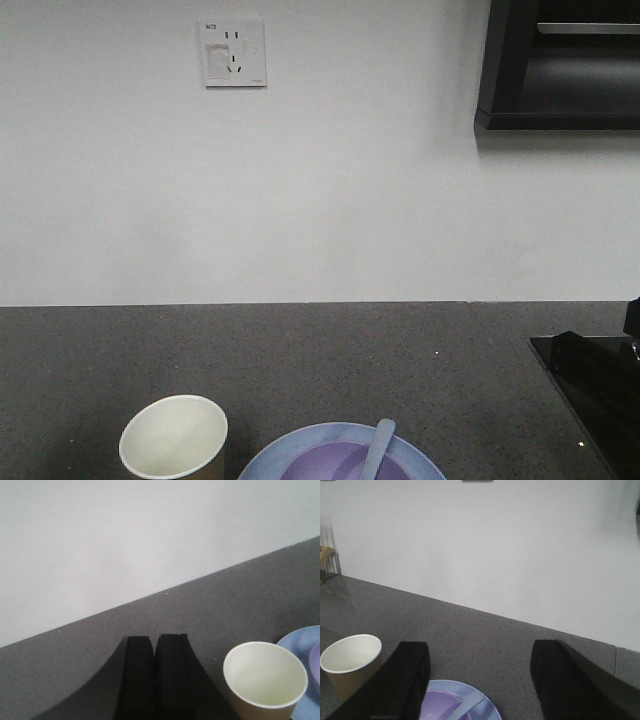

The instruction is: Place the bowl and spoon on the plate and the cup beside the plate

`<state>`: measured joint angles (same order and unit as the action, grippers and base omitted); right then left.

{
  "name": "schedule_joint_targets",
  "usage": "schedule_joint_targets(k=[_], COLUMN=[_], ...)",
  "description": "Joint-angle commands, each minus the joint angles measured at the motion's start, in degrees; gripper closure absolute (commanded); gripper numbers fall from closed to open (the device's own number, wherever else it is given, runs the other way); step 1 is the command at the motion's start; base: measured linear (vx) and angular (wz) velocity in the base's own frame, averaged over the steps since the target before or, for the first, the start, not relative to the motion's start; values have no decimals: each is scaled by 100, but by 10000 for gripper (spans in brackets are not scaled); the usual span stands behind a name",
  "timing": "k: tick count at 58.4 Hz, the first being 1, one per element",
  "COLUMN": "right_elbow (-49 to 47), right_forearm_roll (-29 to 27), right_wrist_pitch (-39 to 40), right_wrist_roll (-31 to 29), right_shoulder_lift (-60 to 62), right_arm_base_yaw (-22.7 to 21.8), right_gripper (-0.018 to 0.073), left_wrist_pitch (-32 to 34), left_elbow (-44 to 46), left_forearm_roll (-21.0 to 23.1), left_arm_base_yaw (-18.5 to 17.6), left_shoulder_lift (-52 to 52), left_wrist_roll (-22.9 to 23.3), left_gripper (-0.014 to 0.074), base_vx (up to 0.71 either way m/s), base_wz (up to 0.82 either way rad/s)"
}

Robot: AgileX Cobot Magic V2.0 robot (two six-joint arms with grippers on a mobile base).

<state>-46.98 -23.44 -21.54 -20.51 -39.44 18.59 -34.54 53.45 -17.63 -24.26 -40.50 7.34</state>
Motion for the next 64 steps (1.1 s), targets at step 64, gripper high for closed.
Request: schedule_joint_targets(k=[64], right_elbow=[-163], right_forearm_roll=[-51], right_wrist_pitch=[418], right_wrist_roll=[-48], right_shoulder_lift=[11], right_arm_base_yaw=[-39], right_gripper=[59], left_wrist_pitch=[4230], left_elbow=[-4260], left_forearm_roll=[-102], left_arm_base_yaw=[1872], left_shoulder_lift=[2453], left_wrist_roll=[1095], left_gripper=[602], base_vx=[0], base_wz=[0])
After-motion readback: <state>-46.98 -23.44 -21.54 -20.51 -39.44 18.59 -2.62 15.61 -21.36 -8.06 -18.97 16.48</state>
